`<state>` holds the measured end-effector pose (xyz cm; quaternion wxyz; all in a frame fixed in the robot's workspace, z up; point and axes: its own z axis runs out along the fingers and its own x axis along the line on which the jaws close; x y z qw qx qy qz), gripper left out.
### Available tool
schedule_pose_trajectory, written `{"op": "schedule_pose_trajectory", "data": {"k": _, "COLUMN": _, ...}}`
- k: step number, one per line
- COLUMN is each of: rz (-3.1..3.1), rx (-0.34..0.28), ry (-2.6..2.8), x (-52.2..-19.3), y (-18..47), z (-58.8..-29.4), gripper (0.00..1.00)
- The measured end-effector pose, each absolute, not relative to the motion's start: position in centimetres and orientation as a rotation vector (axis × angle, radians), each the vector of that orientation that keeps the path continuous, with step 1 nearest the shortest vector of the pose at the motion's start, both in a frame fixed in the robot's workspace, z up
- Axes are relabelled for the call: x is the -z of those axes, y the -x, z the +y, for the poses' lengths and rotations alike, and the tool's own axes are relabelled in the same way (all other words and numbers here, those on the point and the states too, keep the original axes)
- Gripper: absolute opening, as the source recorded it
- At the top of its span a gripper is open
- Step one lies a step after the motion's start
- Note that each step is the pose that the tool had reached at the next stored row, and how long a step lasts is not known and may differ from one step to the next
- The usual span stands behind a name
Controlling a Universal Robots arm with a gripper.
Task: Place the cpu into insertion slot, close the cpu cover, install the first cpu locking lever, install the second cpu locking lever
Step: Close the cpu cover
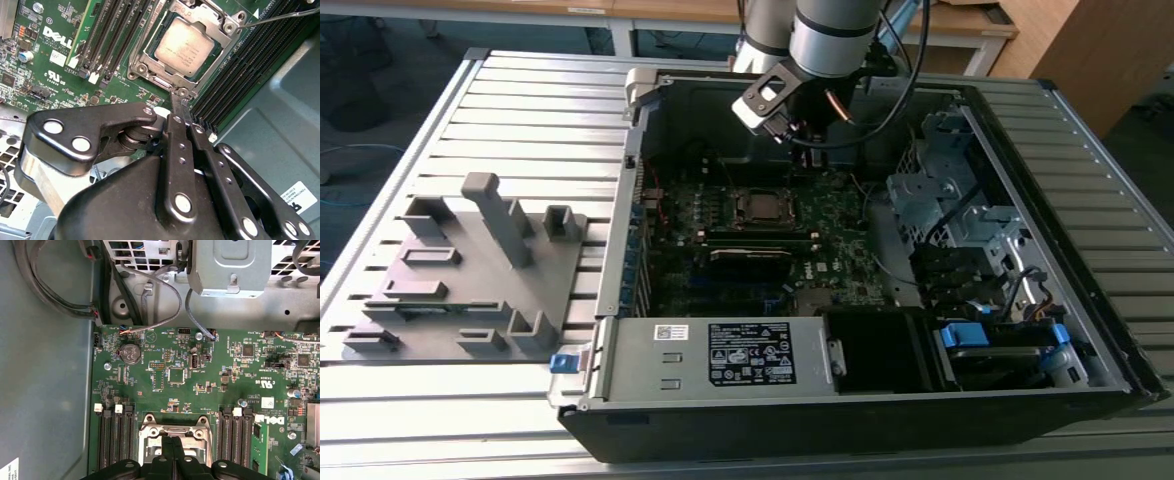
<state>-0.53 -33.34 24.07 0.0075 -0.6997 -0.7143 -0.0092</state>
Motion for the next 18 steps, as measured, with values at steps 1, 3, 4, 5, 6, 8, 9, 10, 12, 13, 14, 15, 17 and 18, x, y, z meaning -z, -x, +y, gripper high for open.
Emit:
{"op": "schedule_pose_trajectory", "data": {"k": 1, "rz": -2.234, "rx": 0.029, "ry": 2.187, "x": -24.07, "y": 0.53, "z": -33.34, "gripper": 0.10}}
{"op": "schedule_pose_trajectory", "data": {"k": 3, "rz": -2.236, "rx": 0.029, "ry": 2.186, "x": -24.07, "y": 0.53, "z": -33.34, "gripper": 0.10}}
{"op": "schedule_pose_trajectory", "data": {"k": 4, "rz": -2.236, "rx": 0.029, "ry": 2.186, "x": -24.07, "y": 0.53, "z": -33.34, "gripper": 0.10}}
{"op": "schedule_pose_trajectory", "data": {"k": 5, "rz": -2.236, "rx": 0.029, "ry": 2.185, "x": -24.07, "y": 0.53, "z": -33.34, "gripper": 0.10}}
{"op": "schedule_pose_trajectory", "data": {"k": 6, "rz": -2.236, "rx": 0.029, "ry": 2.185, "x": -24.07, "y": 0.53, "z": -33.34, "gripper": 0.10}}
{"op": "schedule_pose_trajectory", "data": {"k": 8, "rz": -2.236, "rx": 0.029, "ry": 2.185, "x": -24.08, "y": 0.53, "z": -33.34, "gripper": 0.10}}
{"op": "schedule_pose_trajectory", "data": {"k": 9, "rz": -2.236, "rx": 0.029, "ry": 2.185, "x": -24.07, "y": 0.53, "z": -33.34, "gripper": 0.10}}
{"op": "schedule_pose_trajectory", "data": {"k": 10, "rz": -2.236, "rx": 0.029, "ry": 2.185, "x": -24.07, "y": 0.53, "z": -33.34, "gripper": 0.10}}
{"op": "schedule_pose_trajectory", "data": {"k": 12, "rz": -2.236, "rx": 0.029, "ry": 2.185, "x": -24.07, "y": 0.53, "z": -33.34, "gripper": 0.10}}
{"op": "schedule_pose_trajectory", "data": {"k": 13, "rz": -2.236, "rx": 0.029, "ry": 2.185, "x": -24.07, "y": 0.53, "z": -33.34, "gripper": 0.10}}
{"op": "schedule_pose_trajectory", "data": {"k": 14, "rz": -2.239, "rx": 0.029, "ry": 2.182, "x": -24.07, "y": 0.53, "z": -33.34, "gripper": 0.10}}
{"op": "schedule_pose_trajectory", "data": {"k": 15, "rz": -2.243, "rx": 0.029, "ry": 2.177, "x": -24.07, "y": 0.53, "z": -33.34, "gripper": 0.10}}
{"op": "schedule_pose_trajectory", "data": {"k": 17, "rz": -2.259, "rx": 0.028, "ry": 2.162, "x": -24.07, "y": 0.53, "z": -33.34, "gripper": 0.10}}
{"op": "schedule_pose_trajectory", "data": {"k": 18, "rz": -2.266, "rx": 0.028, "ry": 2.153, "x": -24.07, "y": 0.53, "z": -33.34, "gripper": 0.10}}
